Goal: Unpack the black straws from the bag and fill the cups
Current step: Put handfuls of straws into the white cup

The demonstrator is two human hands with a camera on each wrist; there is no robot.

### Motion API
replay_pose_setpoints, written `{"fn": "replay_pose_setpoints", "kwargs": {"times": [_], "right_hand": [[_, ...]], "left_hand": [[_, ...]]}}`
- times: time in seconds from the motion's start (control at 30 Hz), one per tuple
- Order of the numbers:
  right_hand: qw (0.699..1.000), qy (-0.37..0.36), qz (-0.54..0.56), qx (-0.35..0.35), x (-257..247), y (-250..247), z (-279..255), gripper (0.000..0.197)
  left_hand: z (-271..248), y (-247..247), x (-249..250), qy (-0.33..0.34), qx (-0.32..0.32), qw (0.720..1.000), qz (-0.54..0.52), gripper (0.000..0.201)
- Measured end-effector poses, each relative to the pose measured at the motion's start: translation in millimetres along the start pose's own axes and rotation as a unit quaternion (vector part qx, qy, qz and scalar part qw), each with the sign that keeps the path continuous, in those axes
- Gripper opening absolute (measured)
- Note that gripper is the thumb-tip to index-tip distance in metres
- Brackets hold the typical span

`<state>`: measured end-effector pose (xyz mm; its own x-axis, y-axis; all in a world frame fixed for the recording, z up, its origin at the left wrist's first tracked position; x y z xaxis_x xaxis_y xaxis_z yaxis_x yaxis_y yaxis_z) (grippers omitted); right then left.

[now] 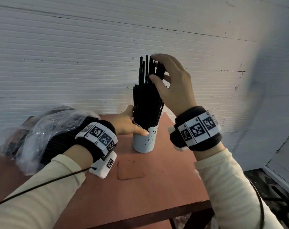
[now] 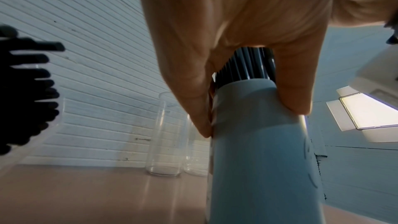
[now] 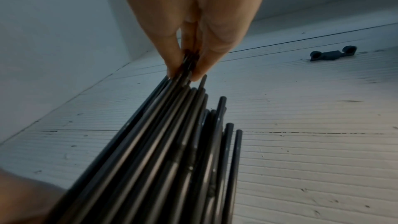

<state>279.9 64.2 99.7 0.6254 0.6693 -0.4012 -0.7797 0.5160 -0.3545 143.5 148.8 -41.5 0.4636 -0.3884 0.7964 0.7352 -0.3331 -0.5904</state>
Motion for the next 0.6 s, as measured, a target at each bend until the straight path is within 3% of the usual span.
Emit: {"fn": "replay_pose_setpoints", "kwargs": {"times": [0.6], "right_hand": [[0.996,0.001,-0.084,-0.018,20,10,-41,0.033]], "left_hand": [[0,0,0,0.011,-0.025,1.000,-0.006,0.118]]}}
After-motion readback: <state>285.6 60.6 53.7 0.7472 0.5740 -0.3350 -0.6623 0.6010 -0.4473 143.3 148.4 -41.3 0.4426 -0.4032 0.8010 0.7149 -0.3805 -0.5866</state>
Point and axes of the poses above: each hand's wrist, its own z-axis towards the middle knuckle, its own y-axis out of the palm, x = y × z, the point moved 5 cm from there along z, towards the middle knuckle, and after that the axes turned 7 degrees about y, right-handed, at the moved point
